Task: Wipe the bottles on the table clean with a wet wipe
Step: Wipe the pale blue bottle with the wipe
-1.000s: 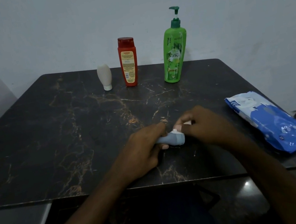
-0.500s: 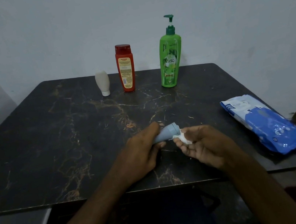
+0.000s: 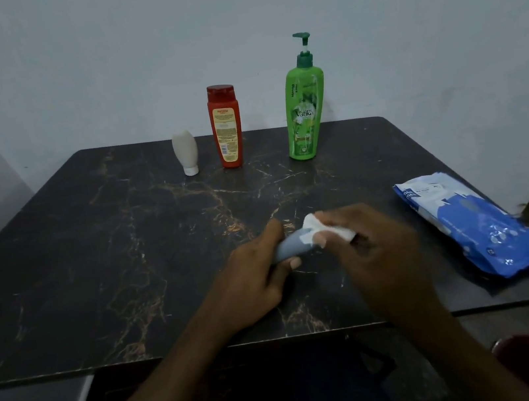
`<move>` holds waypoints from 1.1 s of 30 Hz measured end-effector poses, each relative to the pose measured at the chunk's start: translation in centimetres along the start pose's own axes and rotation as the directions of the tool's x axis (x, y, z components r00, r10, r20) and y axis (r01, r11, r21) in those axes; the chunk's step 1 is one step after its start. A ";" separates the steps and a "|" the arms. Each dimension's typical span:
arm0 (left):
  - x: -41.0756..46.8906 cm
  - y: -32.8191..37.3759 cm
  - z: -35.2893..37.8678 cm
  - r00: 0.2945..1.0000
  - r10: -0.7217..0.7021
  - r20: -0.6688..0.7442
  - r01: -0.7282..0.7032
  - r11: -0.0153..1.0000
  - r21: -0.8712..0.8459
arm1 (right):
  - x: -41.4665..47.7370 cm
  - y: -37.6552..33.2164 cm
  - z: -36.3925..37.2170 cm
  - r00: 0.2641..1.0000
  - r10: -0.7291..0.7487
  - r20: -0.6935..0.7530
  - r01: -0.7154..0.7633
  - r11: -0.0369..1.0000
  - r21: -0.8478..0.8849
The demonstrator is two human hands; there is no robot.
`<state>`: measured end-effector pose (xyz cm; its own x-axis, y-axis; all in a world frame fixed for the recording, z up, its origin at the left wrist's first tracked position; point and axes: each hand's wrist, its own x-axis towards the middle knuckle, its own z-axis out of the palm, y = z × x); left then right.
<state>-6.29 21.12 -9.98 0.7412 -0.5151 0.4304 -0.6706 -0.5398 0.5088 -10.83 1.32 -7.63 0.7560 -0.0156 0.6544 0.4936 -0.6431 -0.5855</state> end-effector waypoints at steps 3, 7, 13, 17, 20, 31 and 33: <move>0.0 -0.3 -0.2 1.000 -0.019 -0.003 0.019 0.997 -0.080 | -1.4 2.0 1.9 0.971 -0.219 0.097 0.236 0.945 -0.227; 0.2 -0.5 -0.4 0.997 -0.069 -0.022 0.064 0.982 -0.176 | -2.4 3.2 2.0 0.954 -0.274 0.122 0.300 0.892 -0.339; 0.5 -0.9 -1.0 0.991 -0.134 0.012 0.130 0.933 -0.335 | -1.3 3.3 0.6 1.000 0.026 0.017 -0.024 0.996 -0.084; 1.0 -1.6 -1.1 0.990 -0.143 0.020 0.141 0.922 -0.361 | 0.9 2.3 -0.9 0.957 0.287 0.036 -0.280 0.893 0.353; 1.0 -2.1 -1.0 0.985 -0.170 0.013 0.164 0.921 -0.354 | 2.1 1.7 -1.6 0.986 0.141 0.087 -0.159 0.951 0.265; 1.0 -2.5 -0.9 0.985 -0.171 0.000 0.162 0.931 -0.328 | 3.2 2.0 0.6 0.990 0.046 0.136 -0.049 0.998 0.024; 1.0 -2.6 -0.9 0.983 -0.182 0.000 0.172 0.928 -0.331 | 3.0 1.7 0.5 0.988 0.010 0.153 -0.018 0.998 0.054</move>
<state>-3.79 22.60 -10.23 0.8511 -0.4078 0.3306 -0.4849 -0.3691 0.7929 -7.48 0.60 -6.91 0.8176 0.0958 0.5678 0.5023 -0.6006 -0.6221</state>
